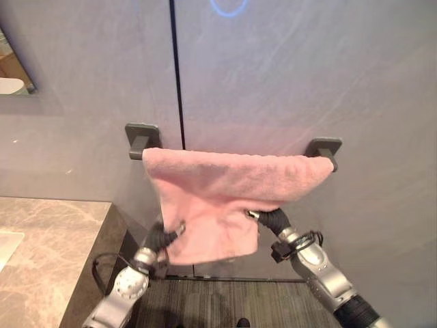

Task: Put brush and paste in cup on sink, flatten towel.

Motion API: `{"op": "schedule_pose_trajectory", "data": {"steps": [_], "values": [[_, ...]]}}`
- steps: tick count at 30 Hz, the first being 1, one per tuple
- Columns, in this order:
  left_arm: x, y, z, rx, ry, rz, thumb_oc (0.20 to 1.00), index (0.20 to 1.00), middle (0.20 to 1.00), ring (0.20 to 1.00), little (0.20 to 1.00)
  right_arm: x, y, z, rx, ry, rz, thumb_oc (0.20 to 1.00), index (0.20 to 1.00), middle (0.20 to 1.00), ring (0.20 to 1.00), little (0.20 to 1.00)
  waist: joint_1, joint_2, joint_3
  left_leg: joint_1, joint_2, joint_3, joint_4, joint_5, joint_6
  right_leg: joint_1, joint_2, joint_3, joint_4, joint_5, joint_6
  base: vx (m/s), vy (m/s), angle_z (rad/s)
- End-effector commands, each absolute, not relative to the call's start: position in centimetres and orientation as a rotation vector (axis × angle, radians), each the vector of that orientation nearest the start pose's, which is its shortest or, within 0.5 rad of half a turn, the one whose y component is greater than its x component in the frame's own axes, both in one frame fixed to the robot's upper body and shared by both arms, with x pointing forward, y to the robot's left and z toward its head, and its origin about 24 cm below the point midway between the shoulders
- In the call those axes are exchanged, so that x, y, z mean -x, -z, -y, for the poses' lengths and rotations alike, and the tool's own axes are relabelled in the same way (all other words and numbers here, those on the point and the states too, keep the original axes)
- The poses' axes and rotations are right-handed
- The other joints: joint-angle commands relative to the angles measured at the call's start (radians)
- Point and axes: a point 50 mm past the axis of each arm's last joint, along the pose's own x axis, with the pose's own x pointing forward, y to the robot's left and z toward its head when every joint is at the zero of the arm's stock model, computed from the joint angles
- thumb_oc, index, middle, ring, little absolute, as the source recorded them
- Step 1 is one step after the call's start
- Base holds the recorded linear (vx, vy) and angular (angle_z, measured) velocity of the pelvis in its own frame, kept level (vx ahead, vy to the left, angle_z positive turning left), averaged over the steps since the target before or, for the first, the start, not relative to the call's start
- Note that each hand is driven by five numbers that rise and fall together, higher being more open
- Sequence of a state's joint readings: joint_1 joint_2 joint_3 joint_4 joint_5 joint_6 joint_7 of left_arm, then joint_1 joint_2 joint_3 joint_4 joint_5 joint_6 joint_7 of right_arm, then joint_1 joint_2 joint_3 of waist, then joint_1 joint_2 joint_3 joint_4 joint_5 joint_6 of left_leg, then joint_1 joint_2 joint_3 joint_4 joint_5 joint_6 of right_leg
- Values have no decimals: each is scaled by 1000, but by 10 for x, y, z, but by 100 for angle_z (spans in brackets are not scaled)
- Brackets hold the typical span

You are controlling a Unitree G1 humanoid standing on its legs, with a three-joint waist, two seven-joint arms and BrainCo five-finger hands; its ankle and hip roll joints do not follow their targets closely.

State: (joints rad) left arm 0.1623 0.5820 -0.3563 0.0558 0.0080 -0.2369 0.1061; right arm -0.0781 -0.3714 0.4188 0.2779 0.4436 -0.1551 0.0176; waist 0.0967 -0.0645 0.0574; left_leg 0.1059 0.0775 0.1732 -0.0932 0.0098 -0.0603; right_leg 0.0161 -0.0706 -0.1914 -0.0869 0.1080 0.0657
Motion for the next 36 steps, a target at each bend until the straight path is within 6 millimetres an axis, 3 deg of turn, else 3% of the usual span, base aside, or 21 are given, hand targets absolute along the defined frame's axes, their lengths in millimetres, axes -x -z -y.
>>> {"op": "schedule_pose_trajectory", "data": {"steps": [1, 7, 8, 9, 10, 19, 21, 25, 27, 30, 32, 36], "values": [[-213, -16, -189, -540, 303, -34, 200, 200, 200, 200, 200, -254, -24, 142, 15, -310, -50, 200, 200, 200, 200, 200, -9, -14, -22, -31, 39, 25, 6, 39, -31, 58, -90, 32, 19, -12, 89, 0, 0, 0], [-213, -6, -190, -539, 304, -101, 200, 200, 200, 200, 200, -250, -7, 145, -38, -264, -137, 200, 200, 200, 200, 200, -27, -3, -26, -12, 41, 45, 6, 30, -29, 61, -88, 45, 18, -12, 88, 4, 2, -4], [-212, -3, -190, -550, 304, -113, 200, 200, 200, 200, 200, -249, -5, 146, -22, -259, -146, 1000, 1000, 1000, 1000, 1000, -28, -3, -26, -10, 41, 47, 6, 29, -29, 62, -88, 46, 17, -11, 88, -8, 2, -18], [-212, 1, -194, -584, 286, -136, 959, 959, 959, 959, 959, -251, -5, 147, 8, -260, -148, 1000, 1000, 1000, 1000, 1000, -29, -1, -26, -9, 42, 51, 6, 29, -29, 61, -87, 48, 17, -10, 88, -11, -2, -18], [-211, 2, -195, -604, 278, -145, 1000, 1000, 1000, 1000, 1000, -250, -5, 148, 15, -259, -151, 1000, 1000, 1000, 1000, 1000, -29, -1, -26, -9, 42, 52, 6, 28, -29, 60, -86, 48, 16, -9, 88, -14, -6, -10], [-187, 44, -232, -804, 261, -428, 1000, 1000, 1000, 1000, 1000, -226, 51, 172, -3, -156, -436, 1000, 1000, 1000, 1000, 1000, -28, 5, -25, -9, 44, 60, 6, 26, -29, 57, -86, 52, 10, -5, 88, -1, -1, 0], [-176, 64, -241, -801, 253, -554, 1000, 1000, 1000, 1000, 1000, -211, 78, 175, -106, -95, -576, 1000, 1000, 1000, 1000, 1000, -29, 6, -26, -10, 43, 64, 6, 26, -31, 54, -85, 55, 9, -3, 88, 0, 0, 0], [-153, 105, -251, -822, 206, -792, 1000, 1000, 1000, 1000, 1000, -189, 115, 184, -17, -38, -793, 1000, 1000, 1000, 1000, 1000, -29, 8, -34, -13, 43, 66, 6, 28, -32, 48, -84, 59, 7, 0, 86, -4, 6, -5], [-131, 133, -251, -766, 149, -972, 1000, 1000, 1000, 1000, 1000, -166, 137, 192, 43, 11, -949, 1000, 1000, 1000, 1000, 1000, -32, 14, -35, -15, 41, 67, 6, 28, -32, 45, -84, 62, 7, 1, 84, -8, 18, -13], [-103, 153, -252, -636, 18, -1168, 1000, 1000, 1000, 1000, 1000, -122, 160, 203, 80, 96, -1177, 1000, 1000, 1000, 1000, 1000, -37, 20, -40, -16, 39, 65, 6, 28, -33, 45, -83, 65, 5, 1, 82, -2, 11, -6], [-86, 159, -251, -586, -26, -1268, 1000, 1000, 1000, 1000, 1000, -98, 166, 214, 200, 101, -1296, 1000, 1000, 1000, 1000, 1000, -44, 23, -42, -16, 37, 65, 6, 25, -34, 45, -83, 65, 3, 2, 81, 0, 0, 0], [-63, 165, -246, -554, -17, -1350, 1000, 1000, 1000, 1000, 1000, -50, 171, 230, 537, -121, -1465, 1000, 1000, 1000, 1000, 1000, -51, 25, -42, -19, 40, 58, 6, 24, -38, 47, -83, 62, 2, 0, 77, 6, 5, -3]]}}
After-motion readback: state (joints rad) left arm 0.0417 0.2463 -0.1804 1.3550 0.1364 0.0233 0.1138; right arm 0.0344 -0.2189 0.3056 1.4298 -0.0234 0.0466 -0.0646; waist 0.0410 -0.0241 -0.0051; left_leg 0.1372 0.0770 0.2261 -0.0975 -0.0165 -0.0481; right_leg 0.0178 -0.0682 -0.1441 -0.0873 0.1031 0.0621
